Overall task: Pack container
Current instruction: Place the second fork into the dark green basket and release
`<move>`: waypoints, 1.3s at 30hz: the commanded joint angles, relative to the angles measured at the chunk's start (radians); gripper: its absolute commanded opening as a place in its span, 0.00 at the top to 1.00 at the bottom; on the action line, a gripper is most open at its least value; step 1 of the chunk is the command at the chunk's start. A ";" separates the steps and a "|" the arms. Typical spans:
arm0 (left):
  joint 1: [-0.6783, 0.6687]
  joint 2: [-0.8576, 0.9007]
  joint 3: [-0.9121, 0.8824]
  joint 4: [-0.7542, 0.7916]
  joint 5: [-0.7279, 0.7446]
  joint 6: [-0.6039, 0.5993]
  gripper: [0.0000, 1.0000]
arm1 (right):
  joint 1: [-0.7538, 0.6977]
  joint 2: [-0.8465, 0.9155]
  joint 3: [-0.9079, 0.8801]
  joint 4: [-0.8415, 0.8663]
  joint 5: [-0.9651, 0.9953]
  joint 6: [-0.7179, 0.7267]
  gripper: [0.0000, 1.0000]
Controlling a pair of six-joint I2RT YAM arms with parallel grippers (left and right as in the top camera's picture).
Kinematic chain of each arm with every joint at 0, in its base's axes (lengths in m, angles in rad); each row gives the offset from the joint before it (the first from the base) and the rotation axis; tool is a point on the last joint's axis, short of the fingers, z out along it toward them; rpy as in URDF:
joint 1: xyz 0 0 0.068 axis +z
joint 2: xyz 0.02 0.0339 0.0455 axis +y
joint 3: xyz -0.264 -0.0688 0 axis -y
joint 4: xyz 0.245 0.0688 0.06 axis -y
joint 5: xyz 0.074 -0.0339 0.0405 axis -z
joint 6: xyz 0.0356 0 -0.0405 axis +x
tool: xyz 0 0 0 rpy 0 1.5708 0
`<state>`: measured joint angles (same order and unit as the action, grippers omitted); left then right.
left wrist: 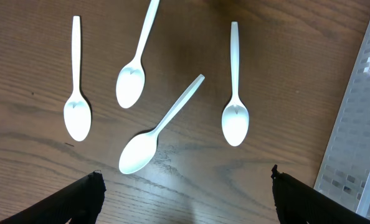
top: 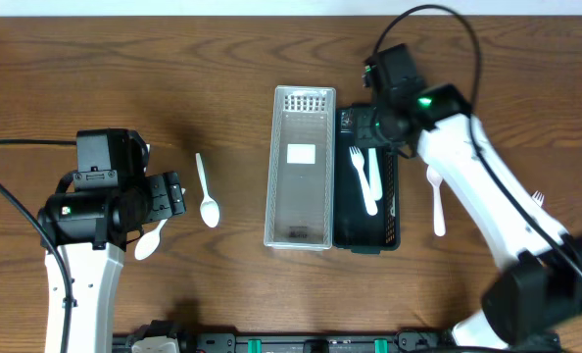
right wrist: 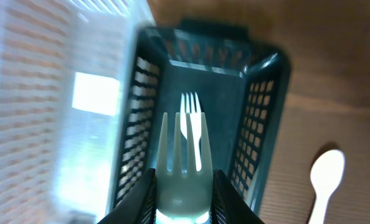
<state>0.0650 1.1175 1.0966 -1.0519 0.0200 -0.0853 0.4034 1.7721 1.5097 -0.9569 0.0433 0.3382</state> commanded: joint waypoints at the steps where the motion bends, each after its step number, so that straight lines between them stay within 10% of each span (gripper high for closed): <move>1: 0.000 0.006 0.014 -0.006 -0.001 -0.003 0.12 | 0.004 0.090 -0.007 -0.017 0.042 0.052 0.87; 8: 0.000 0.006 0.014 -0.006 -0.001 -0.003 0.12 | 0.008 0.189 -0.007 -0.018 0.035 0.062 0.67; 11: 0.000 0.006 0.014 -0.006 -0.001 -0.003 0.12 | 0.007 0.175 -0.004 0.000 0.035 0.038 0.32; 39: 0.000 0.006 0.014 -0.006 -0.001 -0.007 0.02 | -0.396 -0.215 -0.041 -0.244 0.035 -0.368 0.07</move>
<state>0.0654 1.1175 1.0966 -1.0519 0.0196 -0.0853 0.0132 1.5440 1.5211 -1.2156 0.0799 0.0582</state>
